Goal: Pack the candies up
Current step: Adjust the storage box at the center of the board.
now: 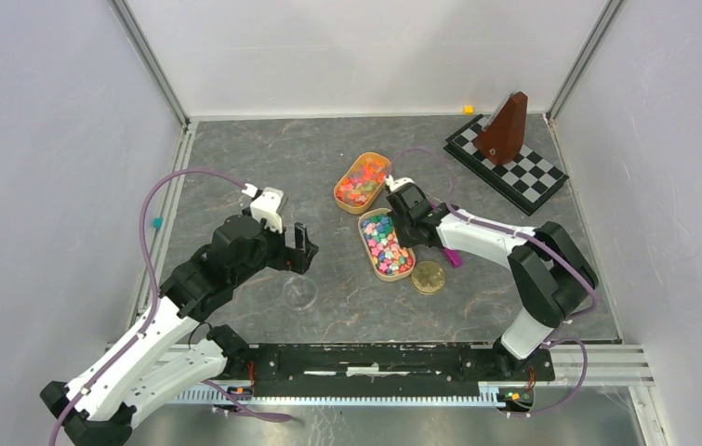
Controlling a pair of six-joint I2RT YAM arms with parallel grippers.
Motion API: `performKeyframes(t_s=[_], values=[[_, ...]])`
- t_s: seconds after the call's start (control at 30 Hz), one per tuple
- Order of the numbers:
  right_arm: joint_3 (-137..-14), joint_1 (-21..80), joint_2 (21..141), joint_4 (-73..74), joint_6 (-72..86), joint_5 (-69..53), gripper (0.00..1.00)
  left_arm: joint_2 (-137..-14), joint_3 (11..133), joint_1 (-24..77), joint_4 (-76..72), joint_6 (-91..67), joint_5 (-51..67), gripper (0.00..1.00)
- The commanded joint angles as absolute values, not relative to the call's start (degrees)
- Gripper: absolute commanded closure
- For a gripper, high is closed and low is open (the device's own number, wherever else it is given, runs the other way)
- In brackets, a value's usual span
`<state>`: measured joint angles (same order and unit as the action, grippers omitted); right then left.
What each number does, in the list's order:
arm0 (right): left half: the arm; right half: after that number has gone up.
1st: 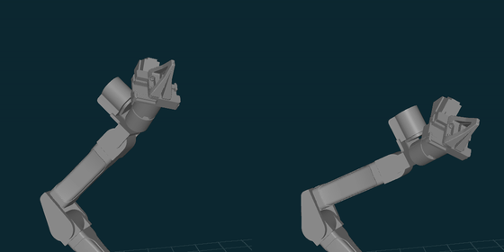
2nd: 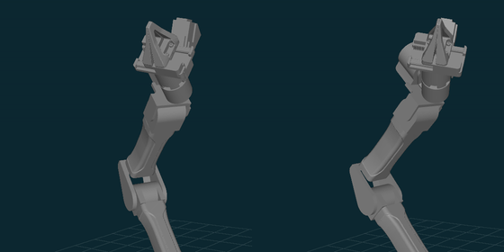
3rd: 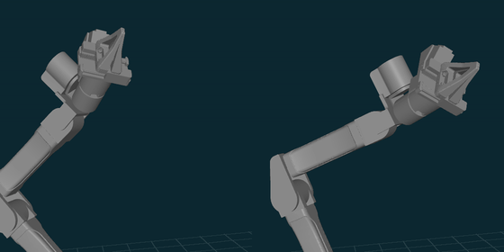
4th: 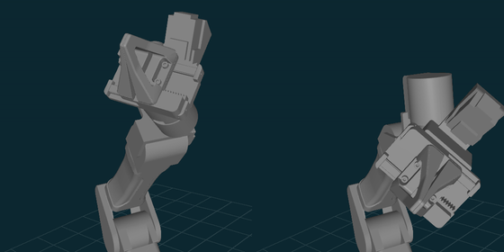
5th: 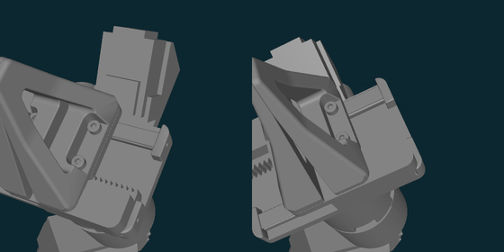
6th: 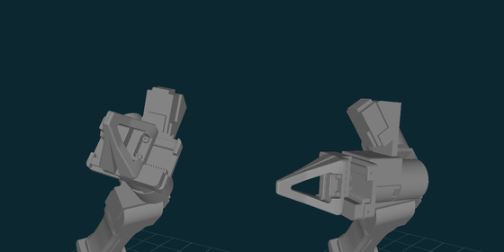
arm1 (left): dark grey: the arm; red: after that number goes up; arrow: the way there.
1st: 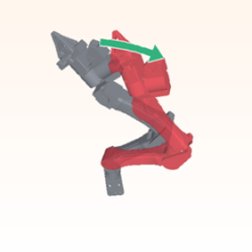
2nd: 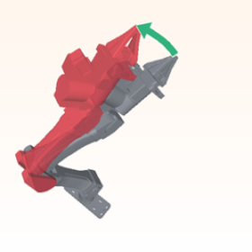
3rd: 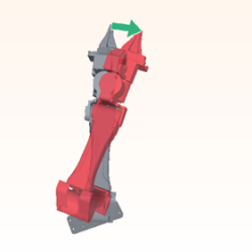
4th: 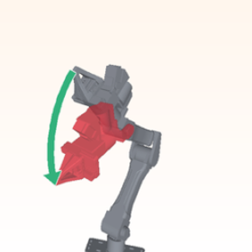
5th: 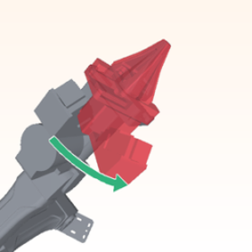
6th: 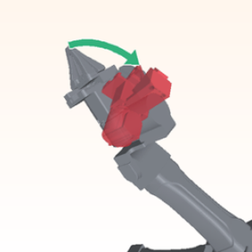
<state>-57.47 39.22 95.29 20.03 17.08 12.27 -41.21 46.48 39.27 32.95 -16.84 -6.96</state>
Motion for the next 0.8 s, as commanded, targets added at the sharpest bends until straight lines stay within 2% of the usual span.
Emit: performKeyframes(t_s=[0.0, 0.47, 0.77], values=[[-57.9, 36.7, 91.9, 14.5, 24.6, 18.2, 1.00, -39.5, 47.4, 39.5, 34.7, -19.3, -8.2, 0.00], [-64.9, 31.1, 98.0, 15.7, 34.8, 22.5, 1.00, -38.1, 46.5, 39.4, 37.1, -20.0, -11.1, 0.00], [-70.7, 28.9, 103.2, 16.5, 35.3, 23.3, 1.00, -38.0, 46.5, 39.4, 37.1, -20.0, -11.1, 0.00]])
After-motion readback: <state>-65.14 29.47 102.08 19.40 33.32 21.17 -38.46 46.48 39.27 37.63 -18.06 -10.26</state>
